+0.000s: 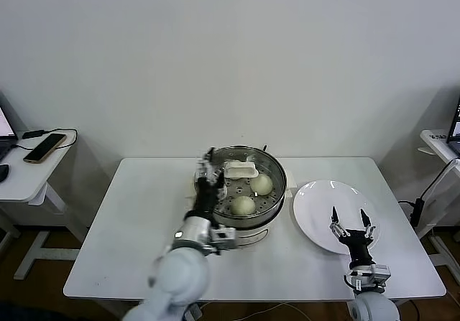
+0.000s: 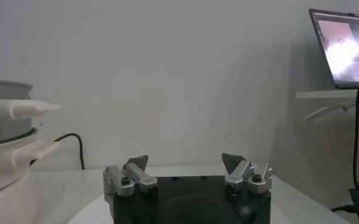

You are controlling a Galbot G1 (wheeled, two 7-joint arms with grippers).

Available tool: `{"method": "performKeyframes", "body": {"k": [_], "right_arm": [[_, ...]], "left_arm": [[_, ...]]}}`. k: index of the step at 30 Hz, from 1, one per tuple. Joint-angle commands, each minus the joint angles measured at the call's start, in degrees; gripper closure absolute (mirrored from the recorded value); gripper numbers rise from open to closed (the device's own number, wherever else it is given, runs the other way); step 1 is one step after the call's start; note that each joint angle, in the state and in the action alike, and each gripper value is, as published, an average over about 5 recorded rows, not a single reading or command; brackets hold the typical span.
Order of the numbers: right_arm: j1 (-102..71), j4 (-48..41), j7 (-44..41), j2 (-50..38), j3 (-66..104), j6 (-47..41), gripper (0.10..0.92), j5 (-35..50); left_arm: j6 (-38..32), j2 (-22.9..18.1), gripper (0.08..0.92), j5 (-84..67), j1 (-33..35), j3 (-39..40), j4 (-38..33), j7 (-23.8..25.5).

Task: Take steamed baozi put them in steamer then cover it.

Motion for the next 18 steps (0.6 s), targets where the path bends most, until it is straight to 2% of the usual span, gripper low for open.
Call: {"method": "performKeyframes", "body": {"k": [1,3,7,14,18], "right_arm": [[-1.03,2.24,-0.7,-0.4,-0.39,-2.23,0.203,1.61],[-1.1,2.51,-0.82,-0.45,-0.23,-2.91,0.203,2.21],[-1.3,2.62,-1.09,-0.41,-0.21,-2.81,0.203,3.21],[-3.33,3.61,-1.45,-0.62,0.1,-2.74,0.203,3.21],[-4.62,4.1,-1.47,-0.74,0.66,-2.58,0.203,2.98]], "left_arm": [[-14.21,7.24,0.177,-58.13,10.39,-24.45,-1.38,-23.1],[-20.61,7.8,0.177,-65.34,12.48,-26.8,2.31,-23.85],[-30.13,7.69,0.177,-72.38,14.6,-29.28,8.94,-21.75],[-37.0,6.58,0.177,-75.01,16.48,-28.76,14.59,-17.24],[-38.69,6.16,0.177,-73.54,17.57,-28.2,16.23,-16.48]]}}
